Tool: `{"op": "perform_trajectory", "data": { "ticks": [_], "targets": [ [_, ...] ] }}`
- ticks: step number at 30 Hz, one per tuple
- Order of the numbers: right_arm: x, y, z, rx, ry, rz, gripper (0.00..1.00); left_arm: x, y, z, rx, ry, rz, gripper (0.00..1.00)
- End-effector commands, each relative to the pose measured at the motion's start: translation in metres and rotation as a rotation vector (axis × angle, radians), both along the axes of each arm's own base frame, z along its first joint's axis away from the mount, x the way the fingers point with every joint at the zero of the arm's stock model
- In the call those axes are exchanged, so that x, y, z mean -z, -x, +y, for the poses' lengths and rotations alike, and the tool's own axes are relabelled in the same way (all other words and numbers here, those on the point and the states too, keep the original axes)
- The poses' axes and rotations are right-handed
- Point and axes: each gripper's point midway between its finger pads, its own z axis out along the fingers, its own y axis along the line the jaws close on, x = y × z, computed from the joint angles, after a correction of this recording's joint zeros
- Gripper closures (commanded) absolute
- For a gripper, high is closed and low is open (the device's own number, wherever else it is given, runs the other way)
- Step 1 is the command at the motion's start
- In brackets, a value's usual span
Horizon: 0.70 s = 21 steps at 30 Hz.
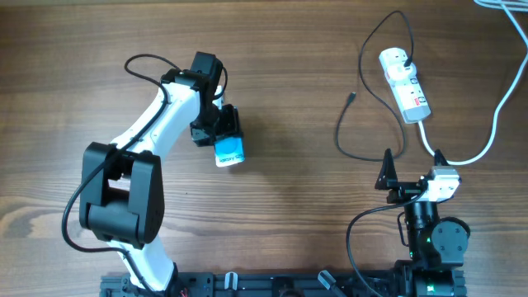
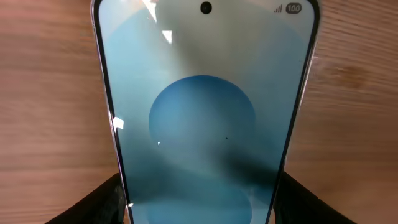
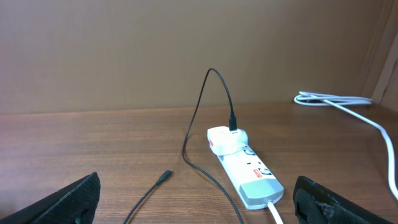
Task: Plug charger to phone and switch on socket
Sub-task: 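Lift the smartphone with the left gripper and tilt it upright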
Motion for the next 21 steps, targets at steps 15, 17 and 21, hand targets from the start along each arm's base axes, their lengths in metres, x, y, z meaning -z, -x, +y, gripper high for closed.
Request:
{"op": "perform_trajectory", "data": {
  "ticks": [15,17,21],
  "targets": [
    [-0.001,0.0,0.003,-0.018,0.011,-0.006,0.0,-0.072,0.023,-0.095,-0.134,0.668,0.287,0.43],
    [-0.001,0.0,0.003,-0.018,0.011,-0.006,0.0,-0.082,0.024,-0.1,-0.129,0.733,0.308,0.43],
    [-0.001,0.0,0.003,-0.018,0.011,-0.006,0.0,-0.097,0.027,-0.107,-0.12,0.824,0.342,0.42]
  ]
}}
